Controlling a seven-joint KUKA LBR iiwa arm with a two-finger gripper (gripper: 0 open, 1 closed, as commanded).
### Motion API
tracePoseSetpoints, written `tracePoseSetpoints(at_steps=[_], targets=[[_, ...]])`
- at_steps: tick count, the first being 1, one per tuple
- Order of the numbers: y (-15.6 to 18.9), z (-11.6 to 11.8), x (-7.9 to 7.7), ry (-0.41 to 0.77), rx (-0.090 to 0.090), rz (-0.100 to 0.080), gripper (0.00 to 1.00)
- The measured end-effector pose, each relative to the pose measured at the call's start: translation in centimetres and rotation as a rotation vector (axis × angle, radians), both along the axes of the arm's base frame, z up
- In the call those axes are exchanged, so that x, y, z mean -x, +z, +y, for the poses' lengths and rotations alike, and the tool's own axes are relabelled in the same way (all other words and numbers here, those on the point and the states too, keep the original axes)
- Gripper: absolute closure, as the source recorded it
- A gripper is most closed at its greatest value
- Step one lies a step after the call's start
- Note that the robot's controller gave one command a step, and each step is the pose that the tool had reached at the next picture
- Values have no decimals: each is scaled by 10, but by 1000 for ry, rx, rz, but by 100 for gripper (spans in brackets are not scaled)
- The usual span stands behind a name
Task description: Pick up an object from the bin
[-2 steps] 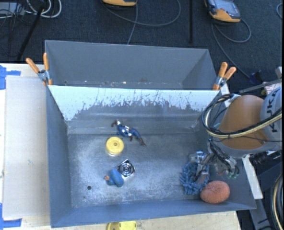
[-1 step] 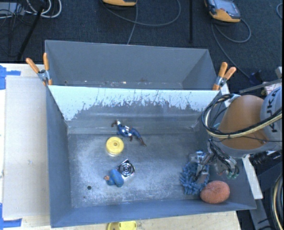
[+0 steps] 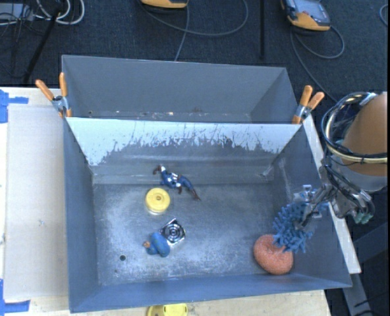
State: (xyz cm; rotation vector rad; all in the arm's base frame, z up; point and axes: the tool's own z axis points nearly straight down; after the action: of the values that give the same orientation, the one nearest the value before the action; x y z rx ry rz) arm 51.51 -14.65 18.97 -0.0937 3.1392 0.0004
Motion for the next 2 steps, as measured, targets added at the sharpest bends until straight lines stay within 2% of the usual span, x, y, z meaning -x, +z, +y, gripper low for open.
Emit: tracePoseSetpoints(at_steps=[1,2], targets=[[0,0,0,1,0,0,100],[55,4,-8,14,-2,5,100]])
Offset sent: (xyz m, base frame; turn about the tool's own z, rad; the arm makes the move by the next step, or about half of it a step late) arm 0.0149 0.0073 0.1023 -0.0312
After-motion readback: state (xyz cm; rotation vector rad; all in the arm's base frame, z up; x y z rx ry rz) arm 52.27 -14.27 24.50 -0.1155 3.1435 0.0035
